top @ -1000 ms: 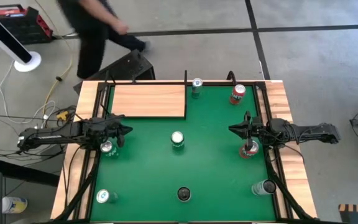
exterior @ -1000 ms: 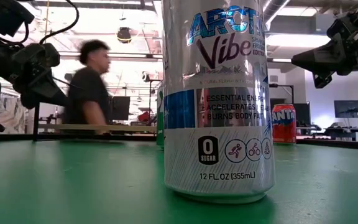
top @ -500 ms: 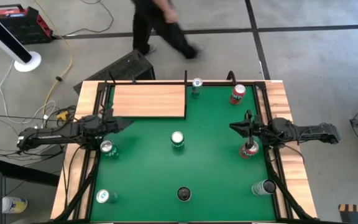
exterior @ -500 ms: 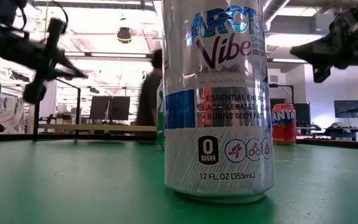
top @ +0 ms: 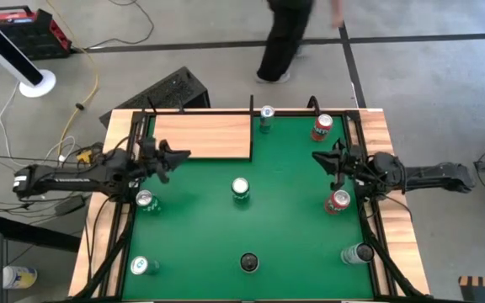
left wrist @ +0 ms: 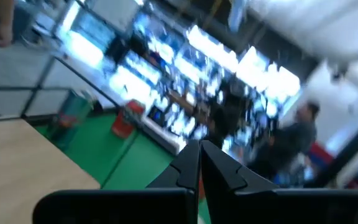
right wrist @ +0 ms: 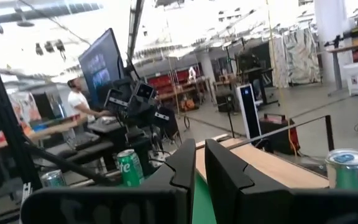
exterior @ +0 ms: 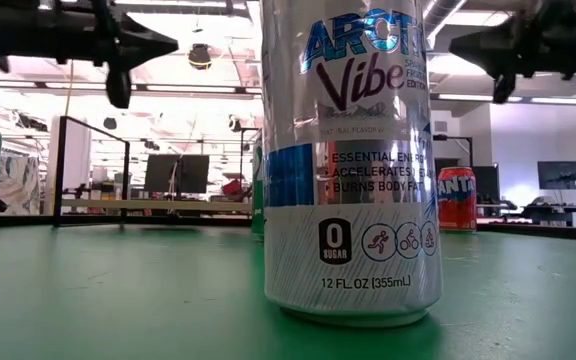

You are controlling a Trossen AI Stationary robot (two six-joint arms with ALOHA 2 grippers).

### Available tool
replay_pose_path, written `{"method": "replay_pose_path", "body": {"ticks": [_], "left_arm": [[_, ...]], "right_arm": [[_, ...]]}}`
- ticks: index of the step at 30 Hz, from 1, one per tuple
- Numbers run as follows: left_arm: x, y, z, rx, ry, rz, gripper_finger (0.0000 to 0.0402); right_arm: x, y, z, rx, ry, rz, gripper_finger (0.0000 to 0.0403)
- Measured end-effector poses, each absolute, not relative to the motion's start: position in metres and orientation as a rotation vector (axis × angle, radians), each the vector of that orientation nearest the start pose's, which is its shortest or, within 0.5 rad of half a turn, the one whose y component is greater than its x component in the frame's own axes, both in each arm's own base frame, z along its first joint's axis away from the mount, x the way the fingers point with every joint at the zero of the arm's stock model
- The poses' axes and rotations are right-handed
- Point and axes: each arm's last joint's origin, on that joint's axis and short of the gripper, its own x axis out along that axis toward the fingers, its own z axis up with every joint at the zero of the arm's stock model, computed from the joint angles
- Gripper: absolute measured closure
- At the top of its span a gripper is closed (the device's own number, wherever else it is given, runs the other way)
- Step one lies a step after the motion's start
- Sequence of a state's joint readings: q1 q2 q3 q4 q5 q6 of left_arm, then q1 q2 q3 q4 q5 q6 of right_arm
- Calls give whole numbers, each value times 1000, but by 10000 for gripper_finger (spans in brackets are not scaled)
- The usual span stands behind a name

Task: Place canned beverage on shelf
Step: Put the left green soda can on the shelf

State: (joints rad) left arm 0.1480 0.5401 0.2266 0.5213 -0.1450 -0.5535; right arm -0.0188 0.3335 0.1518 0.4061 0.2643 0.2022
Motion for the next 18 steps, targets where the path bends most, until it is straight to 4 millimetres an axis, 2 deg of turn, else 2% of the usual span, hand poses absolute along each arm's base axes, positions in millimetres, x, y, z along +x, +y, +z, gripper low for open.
{"method": "replay_pose_path", "body": {"ticks": [5,12,15,18], "left_arm": [[162,28,255,-428,-134,149,401],[191,32,271,-274,-4,150,401],[194,31,279,-228,118,119,400],[187,28,296,-139,283,66,385]], "right_arm": [[138,-8,247,219,-178,-249,340],[171,2,272,214,-112,-198,340],[185,8,282,214,-95,-167,340],[198,16,288,196,-71,-138,340]]}}
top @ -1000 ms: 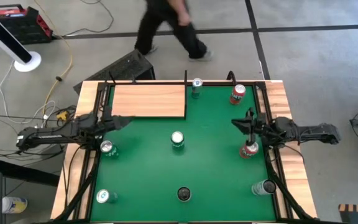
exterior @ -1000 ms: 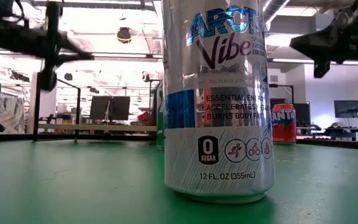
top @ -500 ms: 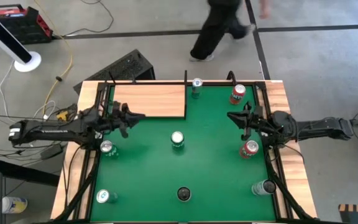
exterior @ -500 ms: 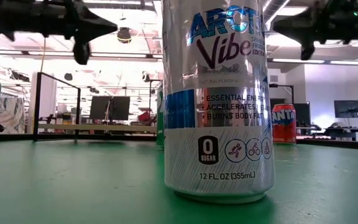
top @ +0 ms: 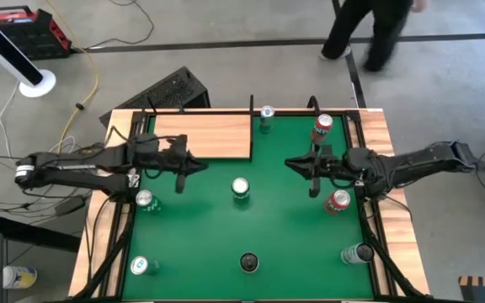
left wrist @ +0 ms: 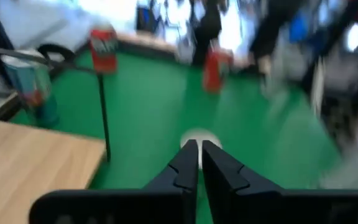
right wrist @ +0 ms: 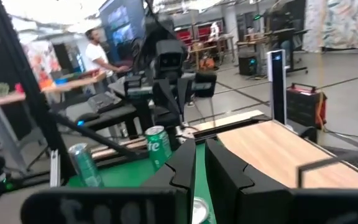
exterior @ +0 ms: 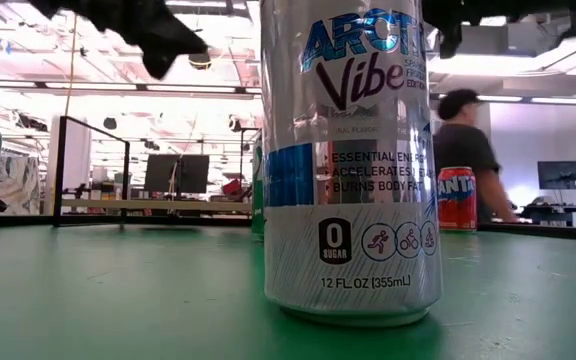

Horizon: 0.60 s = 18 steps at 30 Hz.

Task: Place canned beverage on shelf
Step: Put the left green soda can on the shelf

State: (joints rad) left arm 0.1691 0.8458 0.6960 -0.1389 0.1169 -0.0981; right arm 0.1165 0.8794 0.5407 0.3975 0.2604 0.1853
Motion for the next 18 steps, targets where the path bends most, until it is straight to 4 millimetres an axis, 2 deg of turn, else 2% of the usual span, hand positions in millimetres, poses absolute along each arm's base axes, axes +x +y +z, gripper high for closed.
{"method": "replay_pose_path", "body": {"ticks": [4,8,13,18], "left_arm": [[167,20,327,-38,518,10,338],[143,10,349,-61,689,-37,274],[118,-2,349,-220,893,-29,188],[107,-9,341,-326,1043,-2,110]], "right_arm": [[215,24,292,105,-36,-112,340],[234,28,296,30,-8,-112,340],[261,27,302,-37,18,-128,340],[285,23,302,-84,46,-152,340]]}}
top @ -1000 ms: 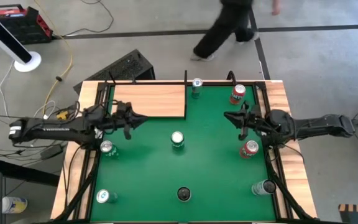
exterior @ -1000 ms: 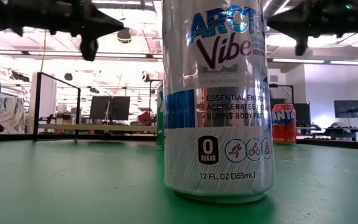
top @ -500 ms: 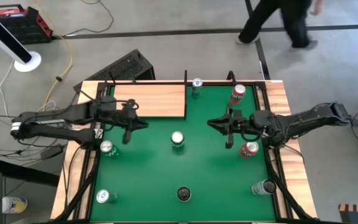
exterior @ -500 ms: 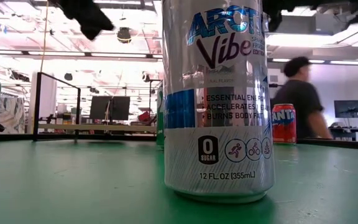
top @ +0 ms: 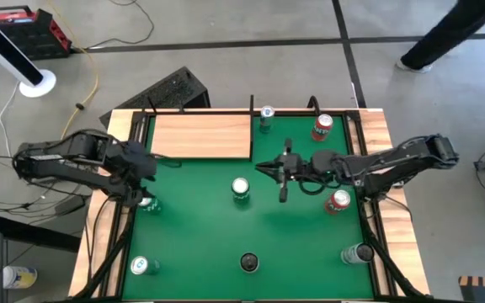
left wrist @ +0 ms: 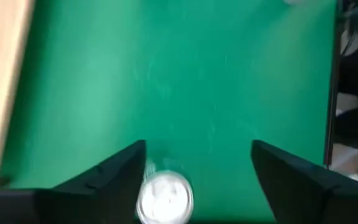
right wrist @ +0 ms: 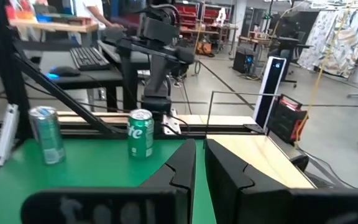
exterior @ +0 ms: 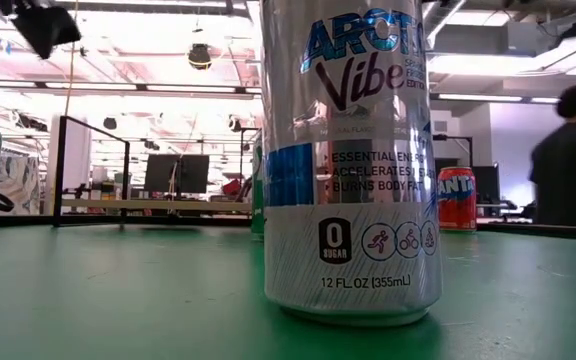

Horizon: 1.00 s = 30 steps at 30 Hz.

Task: Place canned beverage on shelf
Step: Put the left green soda can on the shelf

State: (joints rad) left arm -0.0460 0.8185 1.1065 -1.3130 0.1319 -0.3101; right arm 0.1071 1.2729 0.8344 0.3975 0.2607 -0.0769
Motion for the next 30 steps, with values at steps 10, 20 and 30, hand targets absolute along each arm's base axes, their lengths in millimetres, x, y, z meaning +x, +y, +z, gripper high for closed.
{"method": "replay_pose_path", "body": {"ticks": [10,20,30], "left_arm": [[108,-17,320,-309,1216,-11,68],[109,-19,283,-278,1331,52,67],[113,-19,262,-271,1356,80,67]], "right_arm": [[307,20,289,-104,105,-166,340],[307,23,290,-105,109,-158,340],[306,22,287,-109,131,-158,340]]}}
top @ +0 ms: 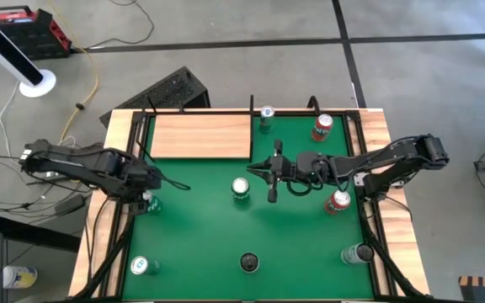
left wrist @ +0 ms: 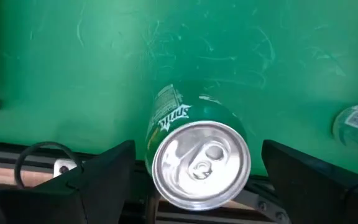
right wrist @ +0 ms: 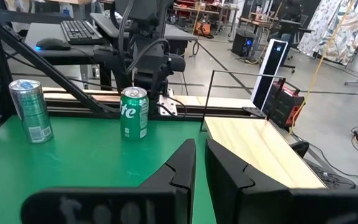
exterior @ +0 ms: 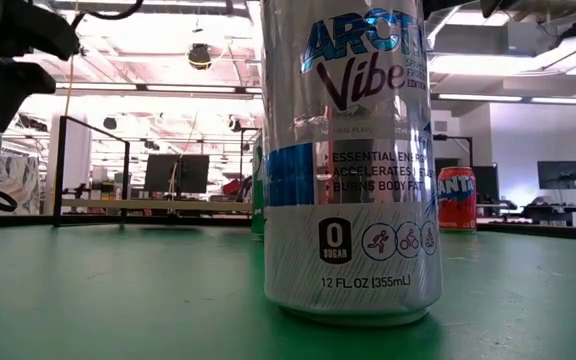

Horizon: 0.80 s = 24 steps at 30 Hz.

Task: Place canned beverage on shelf
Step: Put the left green soda can on the shelf

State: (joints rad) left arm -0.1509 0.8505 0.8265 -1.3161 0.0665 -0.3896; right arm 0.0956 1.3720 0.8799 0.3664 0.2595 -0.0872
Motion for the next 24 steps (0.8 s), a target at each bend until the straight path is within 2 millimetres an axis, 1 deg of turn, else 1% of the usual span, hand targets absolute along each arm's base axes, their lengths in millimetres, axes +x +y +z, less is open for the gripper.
{"method": "replay_pose_path", "body": {"ticks": [8,14,22,24], "left_arm": [[116,-20,252,-273,1349,70,67],[114,-22,238,-256,1393,62,67],[119,-24,234,-230,1419,49,67],[120,-25,233,-227,1429,50,73]], "right_arm": [[302,16,290,-109,153,-145,340],[300,11,290,-108,168,-143,340],[299,11,292,-107,163,-144,340],[299,11,292,-107,161,-144,340]]}}
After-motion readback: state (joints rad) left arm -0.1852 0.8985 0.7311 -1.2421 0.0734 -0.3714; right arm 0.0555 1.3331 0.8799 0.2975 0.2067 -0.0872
